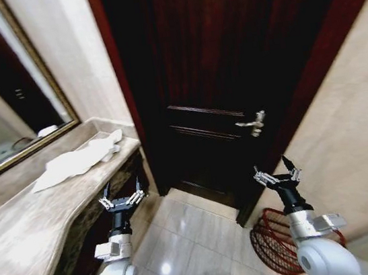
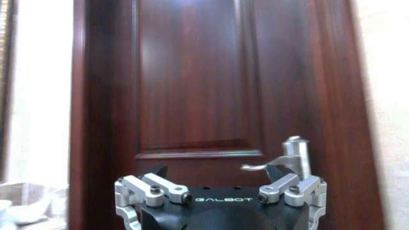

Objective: Discard the used towel into the hamper.

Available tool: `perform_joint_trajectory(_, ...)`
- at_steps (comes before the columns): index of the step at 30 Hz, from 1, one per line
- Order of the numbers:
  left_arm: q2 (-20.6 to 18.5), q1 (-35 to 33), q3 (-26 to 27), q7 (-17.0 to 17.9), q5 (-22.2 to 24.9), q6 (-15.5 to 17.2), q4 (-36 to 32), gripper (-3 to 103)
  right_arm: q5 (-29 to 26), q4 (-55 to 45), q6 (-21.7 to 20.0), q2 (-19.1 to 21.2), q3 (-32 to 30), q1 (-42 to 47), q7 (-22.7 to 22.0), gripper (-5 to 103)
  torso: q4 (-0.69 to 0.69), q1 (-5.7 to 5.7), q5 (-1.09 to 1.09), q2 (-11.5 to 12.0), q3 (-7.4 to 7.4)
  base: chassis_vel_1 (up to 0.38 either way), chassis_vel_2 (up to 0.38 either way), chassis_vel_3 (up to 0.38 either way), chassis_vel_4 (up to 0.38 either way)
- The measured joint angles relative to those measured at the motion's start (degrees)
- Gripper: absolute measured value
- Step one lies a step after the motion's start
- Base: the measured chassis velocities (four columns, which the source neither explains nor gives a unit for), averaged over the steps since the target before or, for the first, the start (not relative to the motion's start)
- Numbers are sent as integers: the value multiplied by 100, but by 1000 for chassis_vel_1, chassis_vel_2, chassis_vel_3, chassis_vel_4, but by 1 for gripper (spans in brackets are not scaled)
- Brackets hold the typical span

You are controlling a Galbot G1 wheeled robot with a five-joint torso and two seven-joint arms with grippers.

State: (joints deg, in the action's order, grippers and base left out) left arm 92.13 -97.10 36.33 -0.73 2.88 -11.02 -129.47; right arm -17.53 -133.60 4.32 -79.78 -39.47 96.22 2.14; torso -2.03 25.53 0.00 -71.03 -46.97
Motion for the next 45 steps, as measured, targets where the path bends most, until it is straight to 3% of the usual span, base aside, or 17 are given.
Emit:
perform_joint_trajectory(9,0,-2,48,69,-286,-3,47,100,1,-2,-6,18,-1,1,1,100,-3,0,-1,0,0,119,122,118,119)
perform_joint_trajectory(25,0,-9,47,111,-288,-41,32,100,1,-47,-14,24,16,14,5,100,1,0,0,0,0,51,51,53,46)
perform_joint_trajectory(33,0,-16,62,126,-301,-44,5,100,-11,-147,-289,8,3,18,47,100,-1,0,0,0,0,0,0,0,0)
perform_joint_trajectory(45,0,-3,49,170,-305,-57,13,100,-25,-160,-317,9,-17,22,58,100,-1,0,0,-1,0,0,0,0,0)
